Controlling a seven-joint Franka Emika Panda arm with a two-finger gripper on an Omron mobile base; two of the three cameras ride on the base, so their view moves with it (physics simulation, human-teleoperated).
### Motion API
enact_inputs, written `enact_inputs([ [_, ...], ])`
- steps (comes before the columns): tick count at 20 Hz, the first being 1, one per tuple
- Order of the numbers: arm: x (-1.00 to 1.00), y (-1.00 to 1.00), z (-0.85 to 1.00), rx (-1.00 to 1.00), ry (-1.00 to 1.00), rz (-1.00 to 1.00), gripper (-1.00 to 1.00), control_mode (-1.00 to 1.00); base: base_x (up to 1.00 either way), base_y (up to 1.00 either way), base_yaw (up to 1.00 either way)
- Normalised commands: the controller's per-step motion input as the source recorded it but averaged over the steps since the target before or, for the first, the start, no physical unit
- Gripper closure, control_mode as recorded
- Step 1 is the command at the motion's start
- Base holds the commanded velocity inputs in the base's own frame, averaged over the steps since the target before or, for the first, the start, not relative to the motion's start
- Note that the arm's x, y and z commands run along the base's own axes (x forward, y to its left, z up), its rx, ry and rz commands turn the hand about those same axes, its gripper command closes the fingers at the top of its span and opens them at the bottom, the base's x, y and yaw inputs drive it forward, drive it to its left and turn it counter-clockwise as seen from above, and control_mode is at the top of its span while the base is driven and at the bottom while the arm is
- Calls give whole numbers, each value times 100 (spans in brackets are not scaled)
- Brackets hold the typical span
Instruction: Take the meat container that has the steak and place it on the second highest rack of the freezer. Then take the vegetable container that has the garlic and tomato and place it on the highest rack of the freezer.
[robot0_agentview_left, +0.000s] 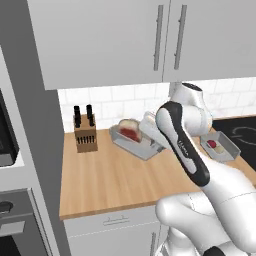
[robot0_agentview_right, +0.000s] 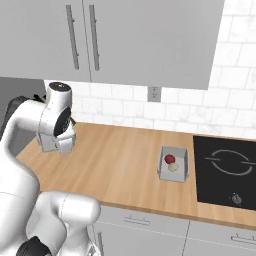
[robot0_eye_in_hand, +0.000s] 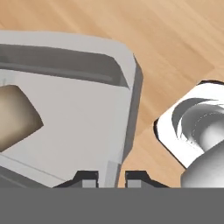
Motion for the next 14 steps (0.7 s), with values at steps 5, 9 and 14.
enact_inputs([
  [5, -50, -40, 94, 0, -19, 36, 100, -100, 0, 0, 0],
  [9, -57, -34, 93, 0, -24, 41, 100, -100, 0, 0, 0],
  [14, -70, -36, 74, 0, -27, 40, 100, -100, 0, 0, 0],
])
